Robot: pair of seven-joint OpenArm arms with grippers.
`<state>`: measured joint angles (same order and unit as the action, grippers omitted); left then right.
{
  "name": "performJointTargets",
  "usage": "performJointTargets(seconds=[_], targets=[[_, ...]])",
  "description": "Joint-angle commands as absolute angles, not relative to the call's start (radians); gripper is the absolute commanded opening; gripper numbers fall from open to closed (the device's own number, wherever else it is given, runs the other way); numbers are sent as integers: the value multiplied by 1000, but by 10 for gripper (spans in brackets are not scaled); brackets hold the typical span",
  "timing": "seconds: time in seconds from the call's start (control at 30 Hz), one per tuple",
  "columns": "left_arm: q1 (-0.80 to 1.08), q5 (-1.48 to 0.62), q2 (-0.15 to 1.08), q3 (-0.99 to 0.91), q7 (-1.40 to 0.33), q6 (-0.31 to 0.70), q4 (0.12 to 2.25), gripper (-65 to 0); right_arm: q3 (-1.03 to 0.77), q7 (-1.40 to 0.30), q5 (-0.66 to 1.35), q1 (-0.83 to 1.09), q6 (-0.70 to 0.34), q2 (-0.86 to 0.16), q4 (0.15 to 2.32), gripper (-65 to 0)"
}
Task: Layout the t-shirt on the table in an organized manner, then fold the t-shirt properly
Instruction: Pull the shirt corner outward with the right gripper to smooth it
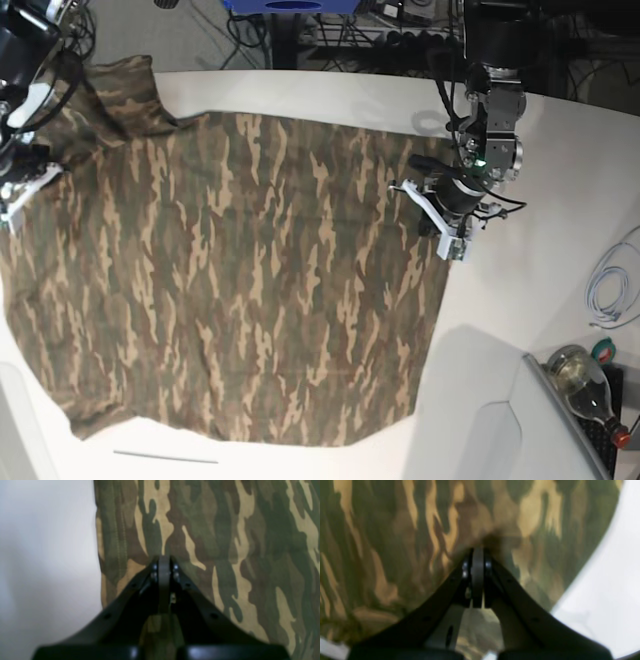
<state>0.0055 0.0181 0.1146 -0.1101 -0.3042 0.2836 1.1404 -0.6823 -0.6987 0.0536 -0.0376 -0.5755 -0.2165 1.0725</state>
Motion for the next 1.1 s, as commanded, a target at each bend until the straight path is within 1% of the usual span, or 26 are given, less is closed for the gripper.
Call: performJointTargets(seconds=[0.0, 0.17, 0.23, 0.3, 0.37, 0.43, 0.5, 0.53, 0.57, 0.63, 0.67, 0.73, 0.8, 0.83, 0.87, 0.93, 1.07], targets=[[-13, 19, 119, -111, -302, 274, 1139, -650, -679, -677, 42, -68, -575, -239, 1050, -642], [-48, 19, 124, -113, -302, 274, 1061, -650, -685, -598, -50, -156, -575, -240, 866, -642], [-48, 19, 124, -114, -302, 274, 1064, -650, -685, -545, -70, -170, -575, -240, 835, -642], [-50, 19, 124, -114, -303, 274, 1081, -650, -685, -533, -70, -173, -575, -240, 835, -642], [-45, 19, 119, -117, -308, 274, 1116, -650, -687, -558, -65, -171, -575, -240, 865, -641], [-39, 15, 117, -119, -309, 274, 1161, -650, -688, -604, -64, -153, -575, -237, 955, -635], [-22, 10, 119, -122, -309, 274, 1208, -650, -688, -644, -61, -105, -578, -223, 1101, -633], [-13, 10, 120, -122, -309, 274, 1233, -650, -688, -661, -45, -76, -579, -199, 1191, -630], [-5, 8, 122, -122, -309, 274, 1257, -650, -688, -676, -19, -39, -579, -180, 1282, -612], [10, 7, 122, -122, -314, 274, 1293, -650, -688, -710, 33, 42, -579, -173, 1455, -524], [24, 7, 124, -124, -329, 274, 1308, -650, -688, -737, 53, 85, -579, -166, 1531, -459], [51, 5, 124, -142, -360, 274, 1349, -650, -694, -788, 94, 174, -579, -159, 1650, -299], [88, 5, 122, -197, -363, 278, 1382, -650, -725, -814, 134, 249, -579, -157, 1701, -153], [102, -5, 120, -225, -363, 278, 1399, -650, -736, -816, 159, 282, -579, -157, 1704, -99], [116, -25, 124, -245, -363, 278, 1409, -650, -748, -814, 179, 308, -579, -157, 1696, -72], [139, -79, 134, -282, -361, 278, 1426, -650, -769, -812, 206, 352, -581, -157, 1673, -81], [165, -165, 197, -303, -361, 278, 1425, -650, -769, -811, 268, 412, -581, -157, 1646, -92]])
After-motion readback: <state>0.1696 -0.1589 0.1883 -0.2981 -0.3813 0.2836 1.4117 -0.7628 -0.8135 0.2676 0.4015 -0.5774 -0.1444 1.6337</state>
